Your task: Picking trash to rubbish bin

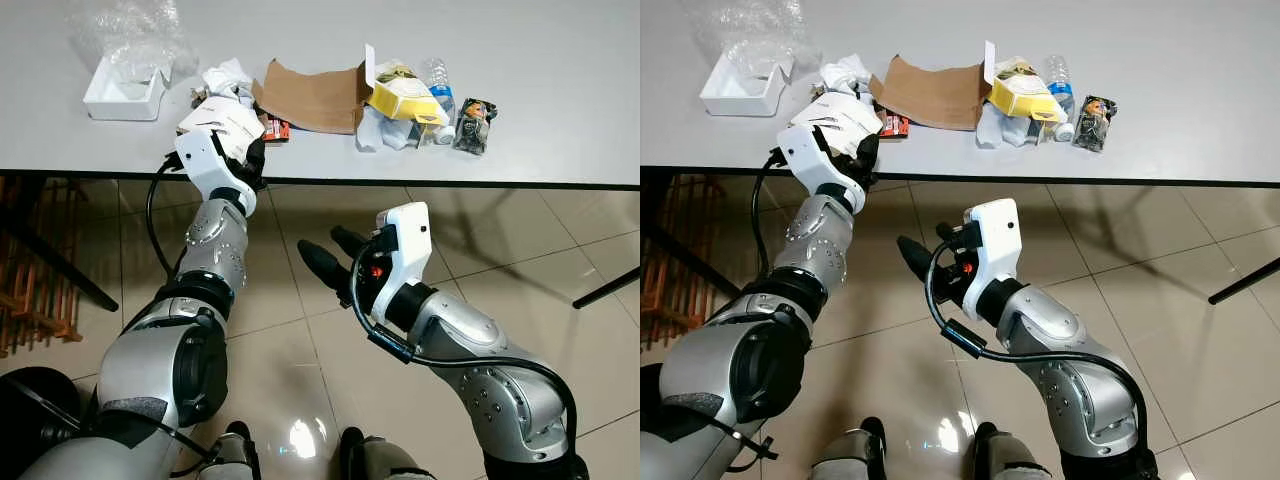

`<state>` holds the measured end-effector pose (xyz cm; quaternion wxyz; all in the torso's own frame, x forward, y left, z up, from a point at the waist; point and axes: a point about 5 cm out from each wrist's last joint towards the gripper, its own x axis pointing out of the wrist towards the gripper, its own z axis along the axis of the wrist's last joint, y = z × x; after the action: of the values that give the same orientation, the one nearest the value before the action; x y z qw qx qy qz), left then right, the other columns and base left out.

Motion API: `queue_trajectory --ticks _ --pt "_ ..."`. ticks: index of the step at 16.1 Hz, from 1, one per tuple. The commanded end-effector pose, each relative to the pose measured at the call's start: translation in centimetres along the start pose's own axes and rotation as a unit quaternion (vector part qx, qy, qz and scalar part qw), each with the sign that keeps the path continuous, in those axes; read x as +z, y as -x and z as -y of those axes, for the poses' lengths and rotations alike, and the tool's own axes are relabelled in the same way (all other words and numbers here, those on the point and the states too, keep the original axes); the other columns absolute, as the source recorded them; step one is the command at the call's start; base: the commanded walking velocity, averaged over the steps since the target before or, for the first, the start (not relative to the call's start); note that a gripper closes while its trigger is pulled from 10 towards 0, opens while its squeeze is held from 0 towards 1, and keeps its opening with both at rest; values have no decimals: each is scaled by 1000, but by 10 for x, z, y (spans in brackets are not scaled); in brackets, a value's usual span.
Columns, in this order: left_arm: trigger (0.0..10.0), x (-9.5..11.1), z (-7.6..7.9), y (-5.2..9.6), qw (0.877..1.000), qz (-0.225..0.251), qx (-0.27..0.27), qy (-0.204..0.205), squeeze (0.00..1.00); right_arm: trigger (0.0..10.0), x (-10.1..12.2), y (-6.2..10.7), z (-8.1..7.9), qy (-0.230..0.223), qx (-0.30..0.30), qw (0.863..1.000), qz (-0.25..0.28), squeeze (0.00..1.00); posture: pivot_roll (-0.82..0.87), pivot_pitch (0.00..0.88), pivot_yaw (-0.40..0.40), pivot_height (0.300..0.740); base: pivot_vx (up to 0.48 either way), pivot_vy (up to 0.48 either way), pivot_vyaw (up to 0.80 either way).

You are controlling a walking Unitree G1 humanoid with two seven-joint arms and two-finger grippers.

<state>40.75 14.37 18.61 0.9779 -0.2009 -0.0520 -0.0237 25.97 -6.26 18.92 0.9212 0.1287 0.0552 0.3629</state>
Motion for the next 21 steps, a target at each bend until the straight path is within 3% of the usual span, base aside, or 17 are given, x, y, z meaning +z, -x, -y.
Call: queue_trajectory --ticks 1,18,19,21 --pt "0 -3 -3 2 1000 -3 8 -8 0 10000 2 0 2 -3 -4 1000 6 0 -165 249 -43 740 0 0 0" --pt "0 -13 -6 12 1000 27 12 -9 0 10000 4 -13 15 10 0 1000 7 0 -122 172 -50 740 0 0 0" --pt "10000 -8 -5 13 998 49 11 -23 0 10000 6 -15 17 14 0 1000 11 0 -116 151 -48 740 0 0 0" --pt "10000 -4 -3 14 997 67 7 -33 0 10000 7 -18 20 16 0 1000 14 0 -109 134 -48 740 0 0 0"
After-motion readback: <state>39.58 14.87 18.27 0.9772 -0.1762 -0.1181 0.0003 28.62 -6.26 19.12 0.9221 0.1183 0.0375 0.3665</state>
